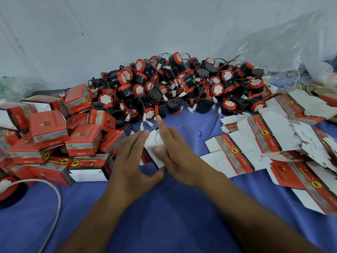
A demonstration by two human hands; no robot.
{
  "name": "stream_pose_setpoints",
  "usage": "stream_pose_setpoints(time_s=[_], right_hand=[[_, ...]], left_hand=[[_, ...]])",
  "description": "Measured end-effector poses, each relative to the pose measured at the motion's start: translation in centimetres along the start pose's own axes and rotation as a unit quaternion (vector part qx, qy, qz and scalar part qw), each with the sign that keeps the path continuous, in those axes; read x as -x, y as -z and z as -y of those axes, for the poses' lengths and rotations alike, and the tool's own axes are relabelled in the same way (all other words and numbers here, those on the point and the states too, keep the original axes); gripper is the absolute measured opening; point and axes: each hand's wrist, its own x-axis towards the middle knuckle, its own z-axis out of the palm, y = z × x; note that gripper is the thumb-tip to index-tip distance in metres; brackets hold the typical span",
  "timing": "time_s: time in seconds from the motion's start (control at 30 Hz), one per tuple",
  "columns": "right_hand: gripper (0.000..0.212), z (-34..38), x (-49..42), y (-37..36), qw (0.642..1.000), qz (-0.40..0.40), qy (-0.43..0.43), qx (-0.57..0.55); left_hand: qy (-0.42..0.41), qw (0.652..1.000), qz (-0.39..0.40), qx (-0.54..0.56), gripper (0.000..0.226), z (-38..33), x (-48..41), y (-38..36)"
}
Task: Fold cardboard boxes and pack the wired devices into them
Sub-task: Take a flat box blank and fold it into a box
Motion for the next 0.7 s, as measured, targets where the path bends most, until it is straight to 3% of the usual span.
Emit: stream_pose_setpoints(time_s=[0.07,0.17,0.23,0.37,0.43,0.53,0.6,0.7], right_hand=[[0.059,0.1,0.0,0.1,0.996,0.015,-0.026,-0.082],[0.057,0.2,-0.3,1.1,0.963,0.020,-0.078,-0.258],[0.059,0.0,-0.4,1.4,0.964,-0.001,-0.081,-0.255],[0.074,-0.1,-0.4,1.2,0.982,-0.026,-0.087,-0.163],[0.083,-0.7,-0.5,1.2,0.999,0.003,-0.041,0.016],[0.076,-0.9,-0.7,1.0,0.962,0.036,0.079,0.257],[0.063,-0.7,-0.5,0.6,0.947,0.036,0.120,0.297],[0.051,-0.9,-0.5,0.8,0.948,0.019,0.102,0.300]], left_hand=[[0.004,1.000,0.000,-0.005,0.079,0.1,0.1,0.0],[0.008,1.000,-0.010,-0.008,0.079,-0.1,0.1,0.0],[0.002,1.000,-0.017,-0.003,0.078,-0.2,0.0,0.0],[0.003,0.998,0.026,0.055,0.077,0.1,-0.1,-0.1],[0.014,0.994,0.087,0.071,0.079,0.2,0.2,-0.2],[0.026,0.987,0.151,0.046,0.091,1.0,0.8,-0.7],[0.050,0.983,0.173,0.023,0.088,1.8,0.9,-0.9],[0.062,0.983,0.169,-0.030,0.068,2.5,0.7,-0.4]])
